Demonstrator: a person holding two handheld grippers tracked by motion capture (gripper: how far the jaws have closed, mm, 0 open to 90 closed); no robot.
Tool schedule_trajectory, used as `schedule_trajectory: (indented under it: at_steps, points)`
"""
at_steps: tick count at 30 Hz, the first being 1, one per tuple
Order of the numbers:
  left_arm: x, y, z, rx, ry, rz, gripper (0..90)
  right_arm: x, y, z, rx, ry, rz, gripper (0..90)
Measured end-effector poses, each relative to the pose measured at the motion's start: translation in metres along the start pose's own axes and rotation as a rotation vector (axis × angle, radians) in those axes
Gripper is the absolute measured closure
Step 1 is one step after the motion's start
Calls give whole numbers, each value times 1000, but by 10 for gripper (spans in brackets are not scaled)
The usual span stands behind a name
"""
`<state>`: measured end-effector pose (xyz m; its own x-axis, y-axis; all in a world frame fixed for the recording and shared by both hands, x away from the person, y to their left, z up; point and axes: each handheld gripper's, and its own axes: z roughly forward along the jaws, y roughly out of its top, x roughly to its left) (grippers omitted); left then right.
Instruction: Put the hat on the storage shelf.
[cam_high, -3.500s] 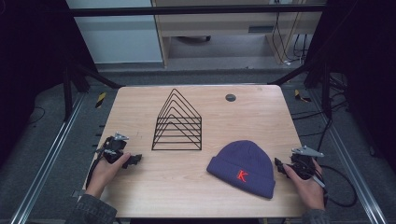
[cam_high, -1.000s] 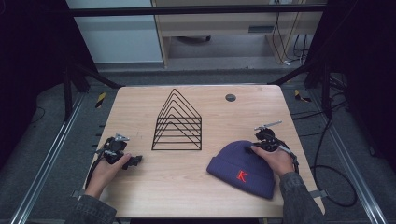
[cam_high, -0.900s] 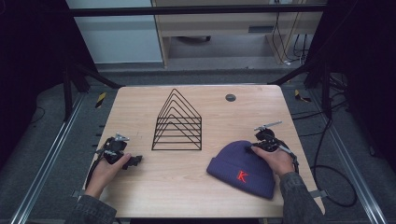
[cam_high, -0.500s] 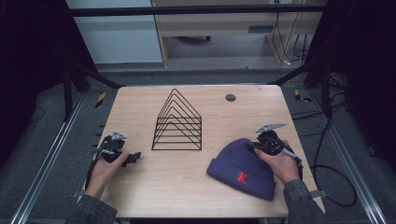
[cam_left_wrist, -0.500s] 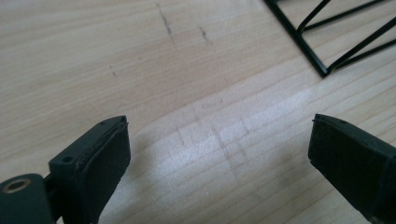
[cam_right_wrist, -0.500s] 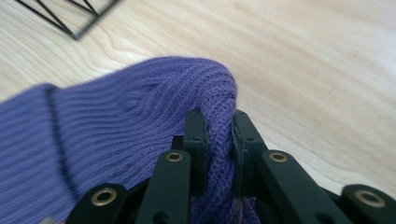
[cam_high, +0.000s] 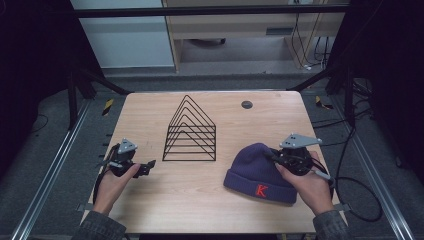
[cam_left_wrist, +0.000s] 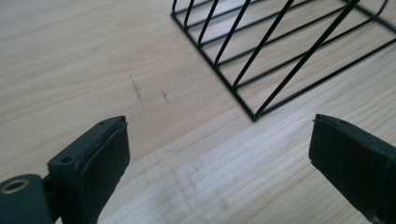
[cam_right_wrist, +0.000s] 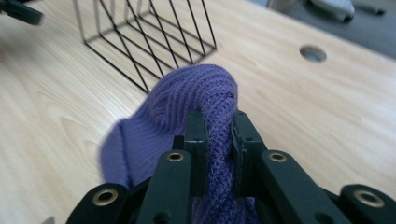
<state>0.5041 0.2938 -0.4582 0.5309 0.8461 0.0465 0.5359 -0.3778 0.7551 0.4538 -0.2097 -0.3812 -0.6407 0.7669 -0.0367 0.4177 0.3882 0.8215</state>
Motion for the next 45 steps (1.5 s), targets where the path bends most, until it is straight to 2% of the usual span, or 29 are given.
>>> schedule_trajectory:
  at_steps: [4, 7, 8, 13, 19, 23, 25, 26, 27, 29, 36, 42, 45]
  points:
    - [-5, 5, -8, -47, -11, 5, 50, 8, 11, -11, -38, 7, -32, 796]
    - [-7, 9, -15, -84, -16, -1, 50, 10, 17, -15, -50, 5, -50, 796]
    - [-8, 12, -19, -105, -23, -7, 50, 9, 23, -18, -61, -3, -62, 796]
    - [-10, 23, -29, -138, -37, -8, 51, 2, 39, -23, -88, -17, -59, 796]
    - [-14, 45, -46, -186, -83, -1, 51, -5, 73, -30, -135, -38, -62, 796]
    - [-15, 62, -54, -190, -131, 18, 51, -5, 85, -30, -150, -42, -64, 795]
    - [-17, 71, -58, -197, -152, 21, 52, -4, 98, -29, -163, -47, -74, 795]
    - [-19, 80, -62, -209, -174, 22, 52, -4, 102, -29, -170, -49, -76, 795]
    - [-19, 80, -62, -209, -174, 22, 52, -4, 107, -30, -176, -51, -76, 795]
    - [-21, 94, -66, -210, -182, 42, 52, -4, 115, -30, -188, -49, -71, 795]
    - [-28, 116, -70, -199, -182, 85, 55, -1, 135, -28, -202, -52, -86, 794]
    - [-36, 127, -70, -191, -193, 111, 56, 3, 146, -25, -202, -54, -97, 794]
    - [-39, 132, -70, -205, -208, 115, 57, 5, 154, -23, -203, -47, -101, 794]
